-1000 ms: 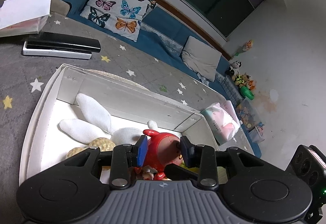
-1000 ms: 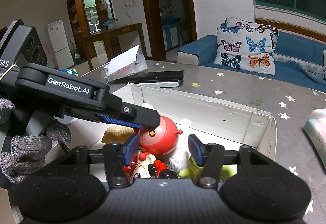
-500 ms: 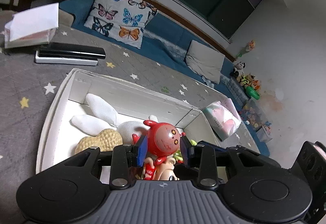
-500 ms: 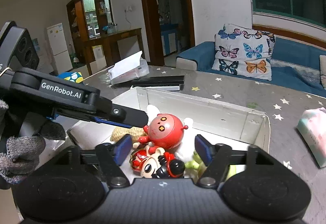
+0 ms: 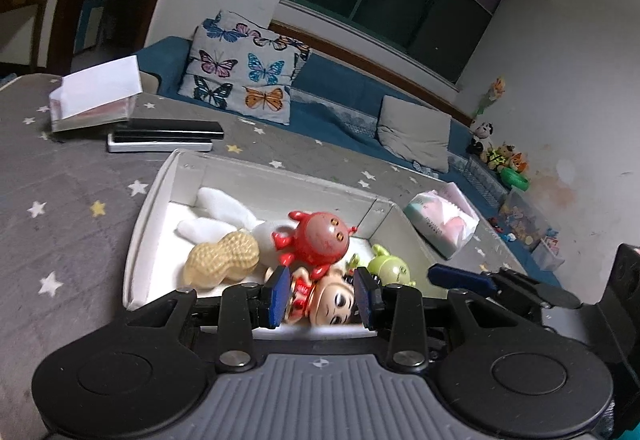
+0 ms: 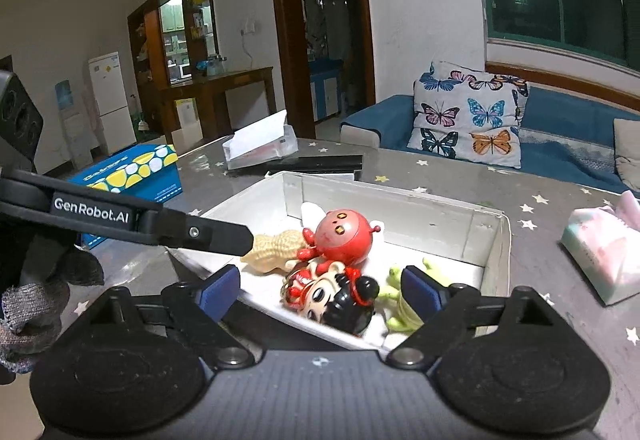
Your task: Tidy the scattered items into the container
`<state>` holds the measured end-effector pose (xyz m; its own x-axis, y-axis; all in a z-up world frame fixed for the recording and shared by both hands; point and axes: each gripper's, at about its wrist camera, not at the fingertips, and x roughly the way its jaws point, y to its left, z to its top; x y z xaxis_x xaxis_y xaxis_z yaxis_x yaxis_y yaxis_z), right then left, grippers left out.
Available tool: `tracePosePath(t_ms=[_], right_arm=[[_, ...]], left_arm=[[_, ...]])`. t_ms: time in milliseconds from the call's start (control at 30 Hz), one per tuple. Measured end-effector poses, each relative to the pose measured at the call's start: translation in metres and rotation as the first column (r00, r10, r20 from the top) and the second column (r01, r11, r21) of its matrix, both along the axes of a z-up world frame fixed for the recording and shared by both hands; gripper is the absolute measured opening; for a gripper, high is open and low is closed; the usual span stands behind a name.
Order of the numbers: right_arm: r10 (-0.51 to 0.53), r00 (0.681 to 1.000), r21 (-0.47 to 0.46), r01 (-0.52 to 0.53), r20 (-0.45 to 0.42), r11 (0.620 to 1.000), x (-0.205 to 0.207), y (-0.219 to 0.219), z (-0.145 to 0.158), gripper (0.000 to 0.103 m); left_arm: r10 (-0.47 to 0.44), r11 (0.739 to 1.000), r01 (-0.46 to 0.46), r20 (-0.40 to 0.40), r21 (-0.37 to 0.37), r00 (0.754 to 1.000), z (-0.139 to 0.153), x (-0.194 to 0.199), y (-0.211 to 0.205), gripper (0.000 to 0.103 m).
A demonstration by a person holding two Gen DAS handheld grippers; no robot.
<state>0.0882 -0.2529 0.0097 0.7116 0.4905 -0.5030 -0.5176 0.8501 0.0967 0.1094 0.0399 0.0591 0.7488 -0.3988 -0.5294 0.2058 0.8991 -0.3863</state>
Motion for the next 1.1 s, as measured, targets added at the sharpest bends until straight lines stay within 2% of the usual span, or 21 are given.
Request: tracePosePath(t_ms=[67,267,567,833,1100], right_arm=[[-0.008,1.0,-0.005,0.009,0.009,1.0,-0.009,0.0,0.001,0.099],[-0.044,0.998,-0.007,0.044,0.039,0.999,-0.033,-0.004,0.004,0.103],[-0.09,0.995,-0.003,0.09,0.034,0.996,-0.056,-0.008,-0.002,0.103],[-0.123,0.992,-0.006,0.123,0.006,0.992,-0.069,-0.013,-0.014,0.103],[-0.155,0.988,-0.011,0.155,-0.023,0.988,-0.08,-0.015,-0.029,0.103]], left_arm=[[0.007,1.0,-0.007,0.002,0.009,1.0,-0.001,-0.007,0.0,0.038],[0.02,0.999,-0.02,0.001,0.032,1.0,-0.004,-0.027,-0.002,0.038],[0.032,0.997,-0.03,-0.029,0.066,0.999,-0.017,-0.047,-0.01,0.038],[0.073,0.988,-0.066,-0.044,0.137,0.996,-0.027,-0.058,-0.018,0.038],[0.084,0.987,-0.073,-0.067,0.145,0.994,-0.04,-0.069,-0.023,0.037]])
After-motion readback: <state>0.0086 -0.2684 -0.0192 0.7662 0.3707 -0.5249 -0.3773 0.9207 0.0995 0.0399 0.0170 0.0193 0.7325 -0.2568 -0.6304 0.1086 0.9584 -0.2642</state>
